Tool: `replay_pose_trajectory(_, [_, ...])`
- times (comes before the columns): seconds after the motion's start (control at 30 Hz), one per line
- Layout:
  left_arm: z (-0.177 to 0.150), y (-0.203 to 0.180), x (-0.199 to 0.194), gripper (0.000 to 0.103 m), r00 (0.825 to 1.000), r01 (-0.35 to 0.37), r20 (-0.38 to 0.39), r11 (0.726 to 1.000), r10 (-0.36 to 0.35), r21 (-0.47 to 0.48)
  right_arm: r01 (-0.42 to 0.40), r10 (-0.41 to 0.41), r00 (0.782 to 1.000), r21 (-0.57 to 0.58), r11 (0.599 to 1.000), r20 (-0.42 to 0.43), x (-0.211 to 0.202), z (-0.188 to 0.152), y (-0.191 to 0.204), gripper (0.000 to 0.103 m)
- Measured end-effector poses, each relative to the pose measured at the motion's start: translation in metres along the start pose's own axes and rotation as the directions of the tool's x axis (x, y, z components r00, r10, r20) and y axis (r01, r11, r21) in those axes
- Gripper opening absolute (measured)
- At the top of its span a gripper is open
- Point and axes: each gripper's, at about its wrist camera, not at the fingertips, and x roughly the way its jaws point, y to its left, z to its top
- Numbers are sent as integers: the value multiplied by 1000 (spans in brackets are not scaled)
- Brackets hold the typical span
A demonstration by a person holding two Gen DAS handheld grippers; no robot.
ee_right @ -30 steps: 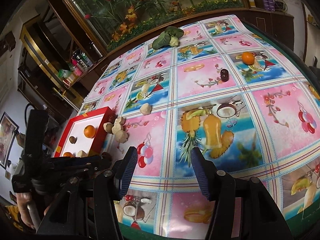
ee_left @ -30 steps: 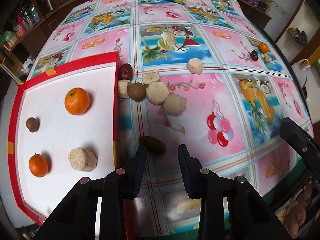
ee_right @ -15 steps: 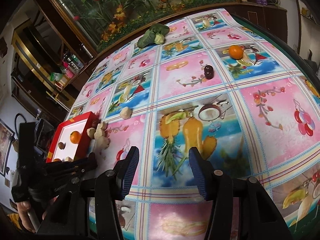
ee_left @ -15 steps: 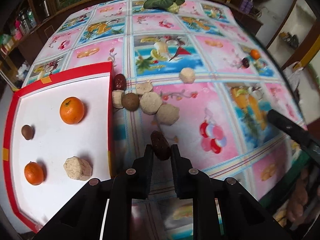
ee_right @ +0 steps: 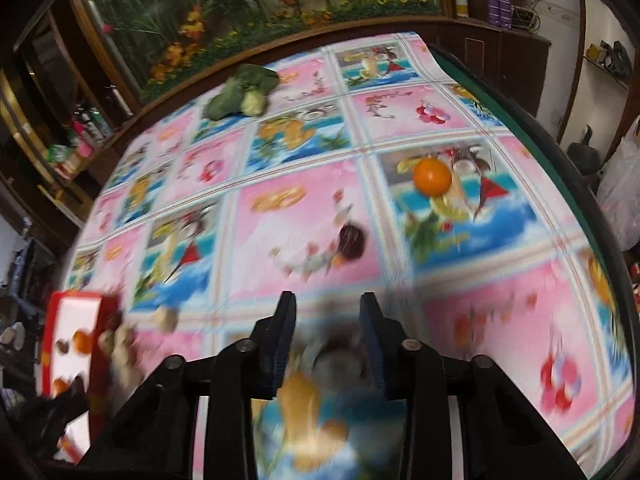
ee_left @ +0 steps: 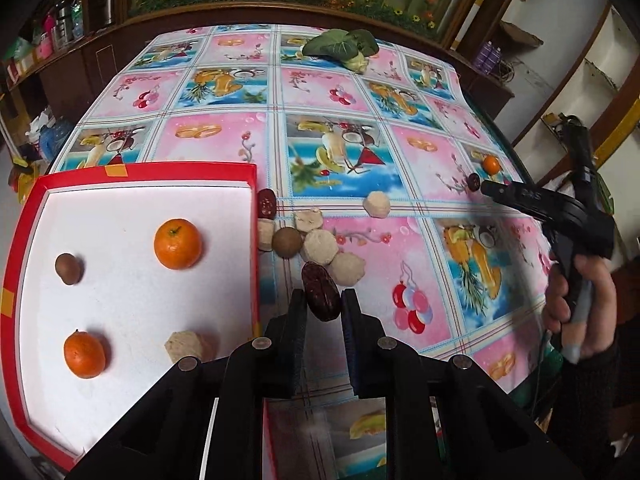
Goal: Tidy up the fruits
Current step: 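Grasp a dark red date with the left tool while the right tool grasps another date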
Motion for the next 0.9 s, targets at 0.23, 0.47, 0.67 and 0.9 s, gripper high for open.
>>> replay_pose_trajectory(0.23, [6,21,-2,16,1000,10,12,999,-9,-33,60,-59,998,28,998,-28,40,18,1,17])
replay_pose_trajectory(0.47, [3,31,-7,16,1000,10,20,999,-9,-49,58,-57,998,23,998,-27,42,20,10,13])
replay_pose_trajectory(0.67, [-2,33,-14,16,1000,18,24,998,-16,-56,26,-26,1000,46,999,-9,35,33,11,34])
replay_pose_trajectory(0.9, [-6,32,-28,16,999,4,44,998,-2,-56,82,-80,996,52,995,-42,53,37,10,21])
